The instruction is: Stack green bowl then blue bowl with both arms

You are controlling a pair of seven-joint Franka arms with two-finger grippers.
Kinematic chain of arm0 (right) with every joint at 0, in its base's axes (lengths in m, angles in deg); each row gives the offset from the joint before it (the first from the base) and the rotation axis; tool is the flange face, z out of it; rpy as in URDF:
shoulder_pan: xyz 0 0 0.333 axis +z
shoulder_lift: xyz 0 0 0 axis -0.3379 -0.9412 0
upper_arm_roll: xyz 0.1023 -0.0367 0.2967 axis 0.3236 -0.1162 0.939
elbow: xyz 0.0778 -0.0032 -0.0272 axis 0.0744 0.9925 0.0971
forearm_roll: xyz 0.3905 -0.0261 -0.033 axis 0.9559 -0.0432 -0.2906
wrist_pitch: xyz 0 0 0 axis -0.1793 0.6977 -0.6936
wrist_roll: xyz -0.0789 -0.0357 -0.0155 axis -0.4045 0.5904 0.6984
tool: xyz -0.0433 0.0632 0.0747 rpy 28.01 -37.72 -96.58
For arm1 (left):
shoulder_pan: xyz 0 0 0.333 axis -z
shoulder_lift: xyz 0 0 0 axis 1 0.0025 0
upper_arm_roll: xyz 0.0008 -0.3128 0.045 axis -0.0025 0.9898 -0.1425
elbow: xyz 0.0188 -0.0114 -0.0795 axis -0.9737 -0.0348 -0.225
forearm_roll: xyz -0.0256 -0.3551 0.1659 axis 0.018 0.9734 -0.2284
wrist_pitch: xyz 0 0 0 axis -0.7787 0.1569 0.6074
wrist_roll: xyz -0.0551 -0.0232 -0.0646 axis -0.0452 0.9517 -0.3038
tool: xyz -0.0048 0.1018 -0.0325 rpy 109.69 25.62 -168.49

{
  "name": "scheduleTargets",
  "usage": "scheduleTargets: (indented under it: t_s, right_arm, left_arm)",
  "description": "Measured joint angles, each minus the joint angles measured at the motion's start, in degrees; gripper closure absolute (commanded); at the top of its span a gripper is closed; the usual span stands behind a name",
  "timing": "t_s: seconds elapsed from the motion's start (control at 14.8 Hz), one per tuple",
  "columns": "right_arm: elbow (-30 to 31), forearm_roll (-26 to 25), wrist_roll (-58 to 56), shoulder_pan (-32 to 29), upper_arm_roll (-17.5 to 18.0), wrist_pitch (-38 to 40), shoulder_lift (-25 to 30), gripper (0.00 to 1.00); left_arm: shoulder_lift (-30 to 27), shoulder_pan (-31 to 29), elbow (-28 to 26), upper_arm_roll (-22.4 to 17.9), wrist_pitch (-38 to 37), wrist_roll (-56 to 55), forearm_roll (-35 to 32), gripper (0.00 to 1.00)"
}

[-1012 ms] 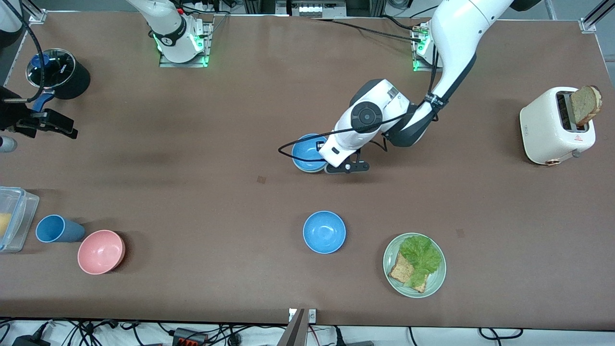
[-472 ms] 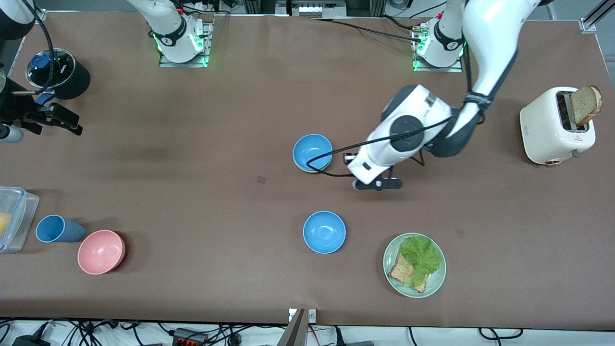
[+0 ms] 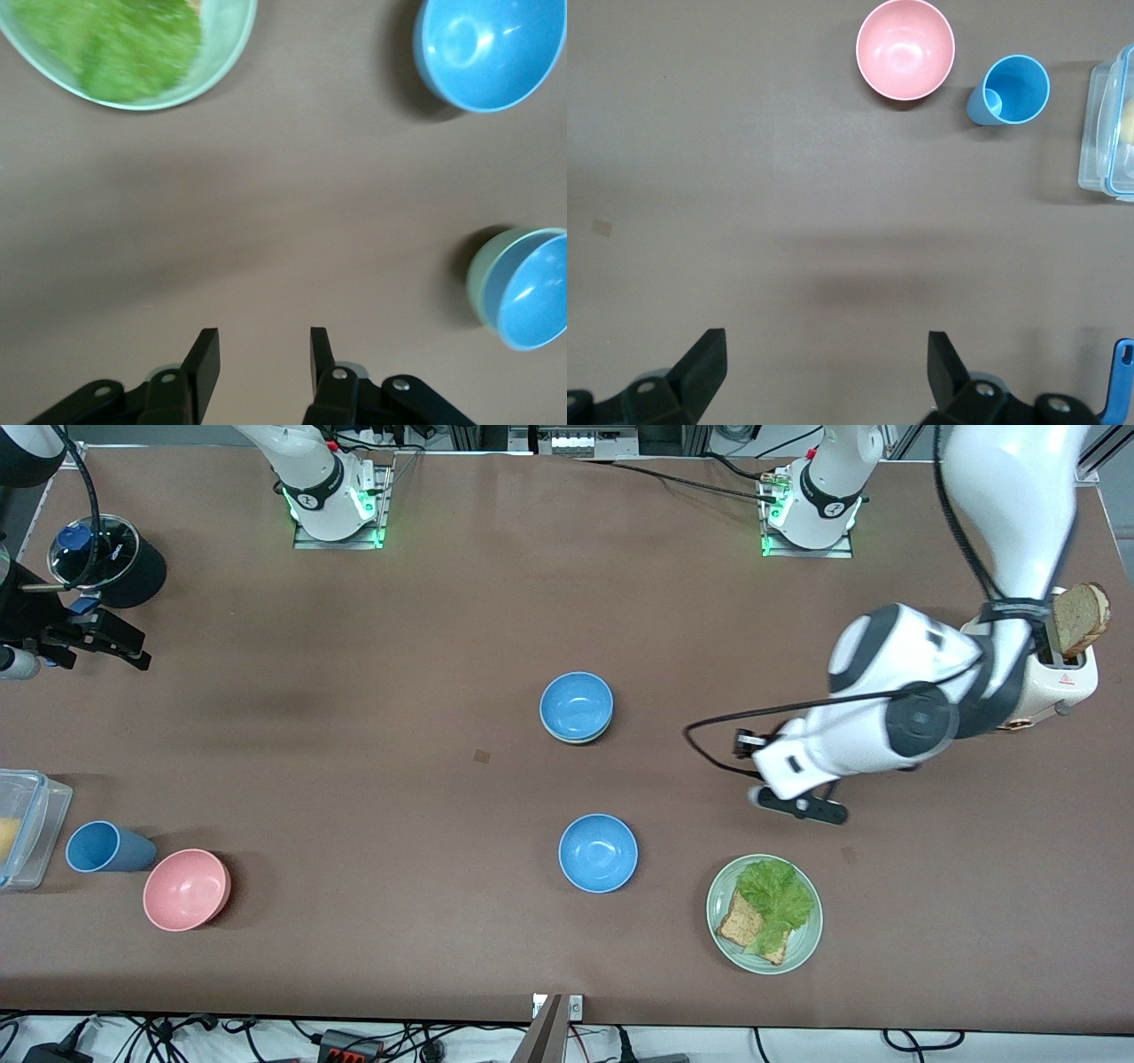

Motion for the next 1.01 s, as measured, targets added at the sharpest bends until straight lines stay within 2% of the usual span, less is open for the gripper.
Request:
scheduleTargets:
  t_s: [0.27, 0.4, 0.61, 0.81, 0.88, 0.94, 1.01]
  right_arm:
    - [0.00, 0.00, 0.00, 0.00, 0.00, -0.01, -0.02, 0.00]
    - [0.01, 0.00, 0.00, -0.07, 0.00, -0.01, -0.10, 0.00]
    - [0.01, 0.00, 0.01, -0.49, 0.36, -0.03, -0.12, 0.00]
    - [0.01, 0.00, 0.01, -0.96, 0.79, -0.05, -0.11, 0.00]
    - [0.01, 0.00, 0.01, -0.99, 0.86, -0.06, -0.10, 0.00]
    - [0.01, 0.00, 0.01, -1.00, 0.91, -0.06, -0.09, 0.00]
    - [0.01, 0.00, 0.01, -1.00, 0.97, 0.09, -0.08, 0.00]
  left_arm:
    - [-0.05, -3.91, 1.01, -1.30, -0.56, 13.34, -1.27, 0.51]
    - [-1.22, -3.91, 1.44, -3.96, -0.58, 16.62, -1.34, 0.51]
    - [-7.00, -1.12, -0.67, -10.17, -0.24, 17.76, -1.04, 0.51]
    - [-14.54, 5.43, -5.79, -19.33, 0.96, 17.76, 2.22, 0.52]
    - [-16.46, 7.55, -7.12, -22.32, 1.30, 17.77, 2.67, 0.43]
    - [-17.98, 8.46, -8.01, -24.08, 1.38, 17.77, 2.91, 0.00]
    - [-19.19, 8.36, -8.59, -25.03, 1.21, 17.76, 3.04, 0.00]
